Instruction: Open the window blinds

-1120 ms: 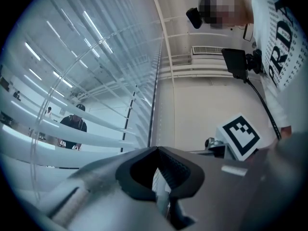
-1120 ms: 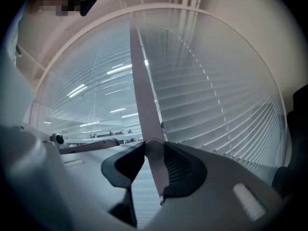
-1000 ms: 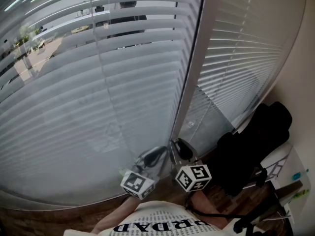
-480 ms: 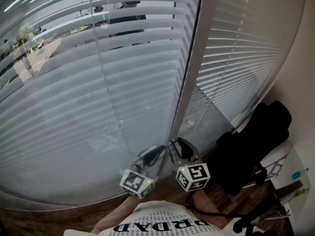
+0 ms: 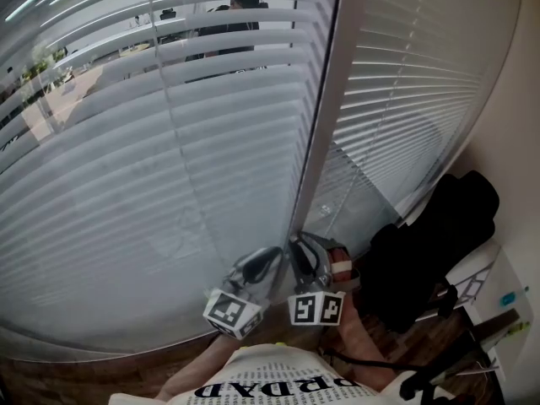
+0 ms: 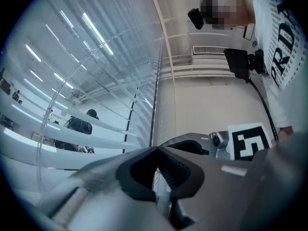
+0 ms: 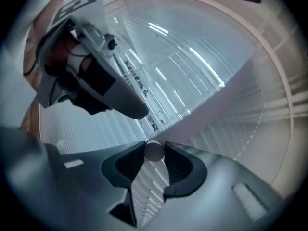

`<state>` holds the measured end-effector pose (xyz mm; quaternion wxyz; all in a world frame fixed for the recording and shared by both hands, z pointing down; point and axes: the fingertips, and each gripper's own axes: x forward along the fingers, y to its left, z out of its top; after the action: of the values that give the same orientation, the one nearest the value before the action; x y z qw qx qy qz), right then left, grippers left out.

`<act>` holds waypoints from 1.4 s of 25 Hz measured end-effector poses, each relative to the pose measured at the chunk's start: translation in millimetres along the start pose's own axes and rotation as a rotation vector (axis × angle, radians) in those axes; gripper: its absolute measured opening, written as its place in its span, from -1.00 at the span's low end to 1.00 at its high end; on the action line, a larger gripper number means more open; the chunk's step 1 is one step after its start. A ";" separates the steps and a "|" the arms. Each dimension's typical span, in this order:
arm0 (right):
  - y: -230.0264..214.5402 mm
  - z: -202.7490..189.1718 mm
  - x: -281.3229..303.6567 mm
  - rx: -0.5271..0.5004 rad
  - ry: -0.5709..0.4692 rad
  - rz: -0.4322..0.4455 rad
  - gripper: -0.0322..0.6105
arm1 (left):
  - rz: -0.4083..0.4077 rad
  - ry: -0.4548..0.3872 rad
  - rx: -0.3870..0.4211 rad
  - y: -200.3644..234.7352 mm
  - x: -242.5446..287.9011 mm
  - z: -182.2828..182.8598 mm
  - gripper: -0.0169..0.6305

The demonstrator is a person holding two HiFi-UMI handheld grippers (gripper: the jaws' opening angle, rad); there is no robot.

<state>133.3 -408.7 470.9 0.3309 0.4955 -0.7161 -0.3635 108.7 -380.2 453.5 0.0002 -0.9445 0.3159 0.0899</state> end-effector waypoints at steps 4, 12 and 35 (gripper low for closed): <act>1.4 1.2 1.5 -0.064 -0.008 -0.033 -0.48 | 0.013 -0.009 -0.009 0.9 -0.1 2.6 -0.97; -0.5 1.8 0.7 0.057 -0.036 -0.032 -0.48 | 0.012 -0.007 -0.002 1.5 -0.8 -2.3 -0.97; -13.4 -3.8 -0.5 0.756 -0.118 0.012 -0.48 | 0.029 -0.028 -0.026 -1.5 2.8 10.5 -0.97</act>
<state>142.9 -412.3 461.5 0.0850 0.5566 -0.8204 -0.0998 110.0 -380.1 442.7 -0.0089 -0.9385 0.3281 0.1070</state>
